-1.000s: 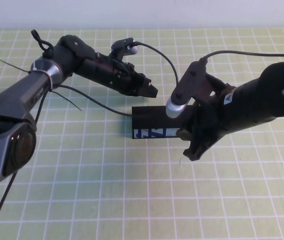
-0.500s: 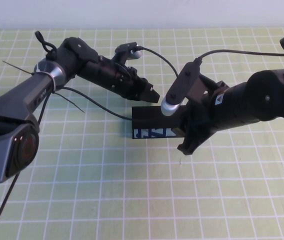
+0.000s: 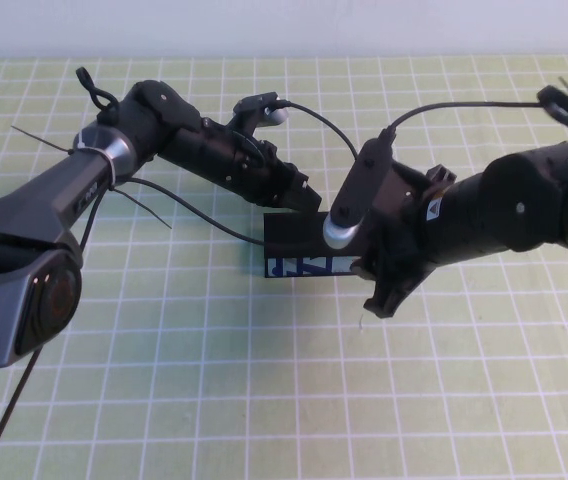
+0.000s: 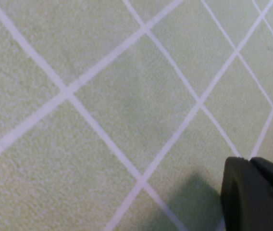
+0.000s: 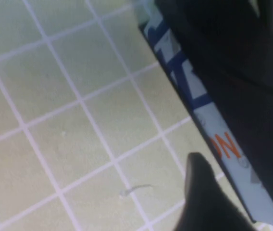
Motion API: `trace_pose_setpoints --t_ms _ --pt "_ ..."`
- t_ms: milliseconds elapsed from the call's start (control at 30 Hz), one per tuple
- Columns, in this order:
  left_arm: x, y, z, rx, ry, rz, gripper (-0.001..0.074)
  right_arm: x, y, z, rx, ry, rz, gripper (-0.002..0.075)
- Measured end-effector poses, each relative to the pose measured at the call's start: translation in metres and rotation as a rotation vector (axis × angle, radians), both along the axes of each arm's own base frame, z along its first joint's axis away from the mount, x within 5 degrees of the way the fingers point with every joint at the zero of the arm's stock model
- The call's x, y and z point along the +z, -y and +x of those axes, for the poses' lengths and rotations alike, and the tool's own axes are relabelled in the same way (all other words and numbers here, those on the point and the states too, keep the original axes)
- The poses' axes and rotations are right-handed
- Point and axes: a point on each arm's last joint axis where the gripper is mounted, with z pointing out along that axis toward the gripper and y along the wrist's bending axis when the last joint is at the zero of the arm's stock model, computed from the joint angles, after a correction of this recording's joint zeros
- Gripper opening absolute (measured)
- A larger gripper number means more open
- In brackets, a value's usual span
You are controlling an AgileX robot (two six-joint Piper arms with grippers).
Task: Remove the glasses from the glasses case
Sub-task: Pick up the glasses from the glasses case
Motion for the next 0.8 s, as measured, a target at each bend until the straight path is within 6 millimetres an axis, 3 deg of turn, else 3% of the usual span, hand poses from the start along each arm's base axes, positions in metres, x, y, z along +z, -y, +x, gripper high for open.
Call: trace_pose_setpoints --t_ms 167,800 --pt "0.000 0.000 0.000 -0.001 -0.007 0.000 -0.0004 -0.017 -0.003 0.009 0.005 0.013 -0.029 0.0308" --pt "-0.002 0.000 0.000 0.006 -0.028 -0.002 -0.0004 -0.047 -0.012 0.029 0.107 0.173 -0.103 0.0311"
